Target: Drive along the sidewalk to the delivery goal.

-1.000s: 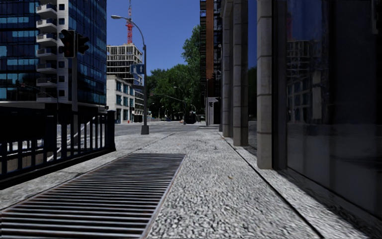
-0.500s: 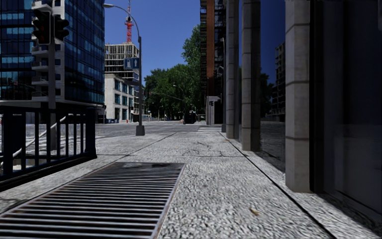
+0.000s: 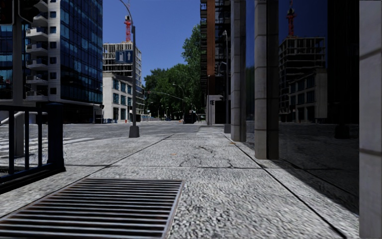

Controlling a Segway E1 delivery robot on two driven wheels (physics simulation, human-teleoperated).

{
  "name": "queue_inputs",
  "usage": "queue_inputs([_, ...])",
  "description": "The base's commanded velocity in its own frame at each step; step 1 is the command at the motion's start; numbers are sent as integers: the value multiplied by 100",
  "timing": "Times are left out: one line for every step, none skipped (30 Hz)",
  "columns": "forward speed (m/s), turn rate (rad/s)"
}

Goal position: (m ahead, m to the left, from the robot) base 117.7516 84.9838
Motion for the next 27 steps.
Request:
queue_inputs([200, 0])
queue_inputs([200, 0])
queue_inputs([200, 0])
queue_inputs([200, 0])
queue_inputs([200, 0])
queue_inputs([200, 0])
queue_inputs([200, 0])
queue_inputs([200, 0])
queue_inputs([200, 0])
queue_inputs([200, 0])
queue_inputs([200, 0])
queue_inputs([200, 0])
queue_inputs([200, 0])
queue_inputs([200, 0])
queue_inputs([200, 0])
queue_inputs([200, 0])
queue_inputs([200, 0])
queue_inputs([200, 0])
queue_inputs([200, 0])
queue_inputs([200, 0])
queue_inputs([200, 0])
queue_inputs([200, 0])
queue_inputs([200, 0])
queue_inputs([200, 0])
queue_inputs([200, 0])
queue_inputs([200, 0])
queue_inputs([200, 0])
